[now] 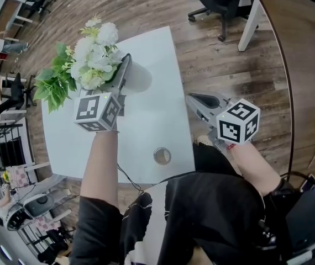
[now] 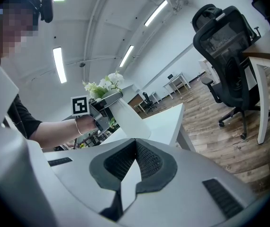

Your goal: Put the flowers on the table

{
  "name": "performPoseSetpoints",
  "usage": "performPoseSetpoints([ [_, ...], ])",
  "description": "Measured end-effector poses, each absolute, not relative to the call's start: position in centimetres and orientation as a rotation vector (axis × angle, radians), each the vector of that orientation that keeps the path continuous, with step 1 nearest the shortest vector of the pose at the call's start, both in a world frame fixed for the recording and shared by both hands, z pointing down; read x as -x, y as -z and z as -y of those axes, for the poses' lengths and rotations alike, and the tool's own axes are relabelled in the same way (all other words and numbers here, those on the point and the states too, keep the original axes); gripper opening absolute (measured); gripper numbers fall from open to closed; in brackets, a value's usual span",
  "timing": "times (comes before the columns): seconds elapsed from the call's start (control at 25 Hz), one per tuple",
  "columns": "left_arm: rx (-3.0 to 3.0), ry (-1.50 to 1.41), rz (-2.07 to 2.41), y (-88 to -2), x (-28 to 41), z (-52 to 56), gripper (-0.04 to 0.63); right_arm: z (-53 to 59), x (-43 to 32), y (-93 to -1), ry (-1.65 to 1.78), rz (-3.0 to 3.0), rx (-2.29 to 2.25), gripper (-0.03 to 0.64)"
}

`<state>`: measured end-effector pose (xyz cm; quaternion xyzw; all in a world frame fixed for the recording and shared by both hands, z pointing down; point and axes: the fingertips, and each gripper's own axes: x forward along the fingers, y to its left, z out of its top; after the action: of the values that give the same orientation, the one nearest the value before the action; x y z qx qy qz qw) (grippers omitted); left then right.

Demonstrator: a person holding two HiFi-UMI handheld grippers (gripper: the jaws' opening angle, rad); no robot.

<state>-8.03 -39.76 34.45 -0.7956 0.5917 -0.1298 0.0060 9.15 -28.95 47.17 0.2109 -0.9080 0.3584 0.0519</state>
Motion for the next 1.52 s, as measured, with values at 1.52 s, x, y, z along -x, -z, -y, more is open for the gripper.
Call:
performPoseSetpoints([
  [1.52,2.495,0.329,-1.805,-36.2,8.3,38.5,0.4,28.7,-9.4,-48.0,-1.115,2.723,-0.606,0.015],
])
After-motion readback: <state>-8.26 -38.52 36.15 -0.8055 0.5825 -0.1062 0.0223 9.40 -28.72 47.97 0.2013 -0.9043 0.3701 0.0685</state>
